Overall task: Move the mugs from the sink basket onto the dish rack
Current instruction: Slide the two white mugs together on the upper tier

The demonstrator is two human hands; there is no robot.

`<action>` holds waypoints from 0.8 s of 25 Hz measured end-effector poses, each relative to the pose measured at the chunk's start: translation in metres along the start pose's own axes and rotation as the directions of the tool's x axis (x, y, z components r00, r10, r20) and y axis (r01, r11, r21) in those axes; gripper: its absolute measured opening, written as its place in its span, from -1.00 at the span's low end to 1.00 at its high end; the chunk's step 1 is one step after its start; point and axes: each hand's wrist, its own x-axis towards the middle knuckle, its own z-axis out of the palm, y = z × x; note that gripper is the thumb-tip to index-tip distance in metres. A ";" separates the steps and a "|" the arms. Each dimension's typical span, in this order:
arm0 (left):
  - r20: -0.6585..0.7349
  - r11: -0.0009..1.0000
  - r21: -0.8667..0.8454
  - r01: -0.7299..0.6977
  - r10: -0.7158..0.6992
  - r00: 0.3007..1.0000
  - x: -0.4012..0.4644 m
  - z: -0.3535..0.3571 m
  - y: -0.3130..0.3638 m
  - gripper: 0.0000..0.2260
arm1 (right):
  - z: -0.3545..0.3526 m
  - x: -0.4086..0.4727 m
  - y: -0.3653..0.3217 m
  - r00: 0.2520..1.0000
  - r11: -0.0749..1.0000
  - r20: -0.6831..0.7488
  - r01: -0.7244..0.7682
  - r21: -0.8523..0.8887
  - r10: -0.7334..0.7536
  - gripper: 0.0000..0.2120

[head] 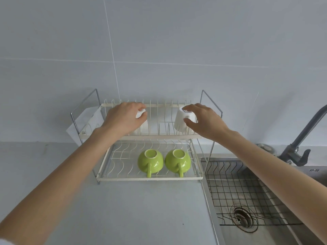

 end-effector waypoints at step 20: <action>0.204 0.987 -0.124 0.100 -0.073 0.976 0.073 0.064 -0.028 -0.52 | 0.038 0.068 0.028 0.971 0.983 0.168 -0.178 0.035 0.170 -0.56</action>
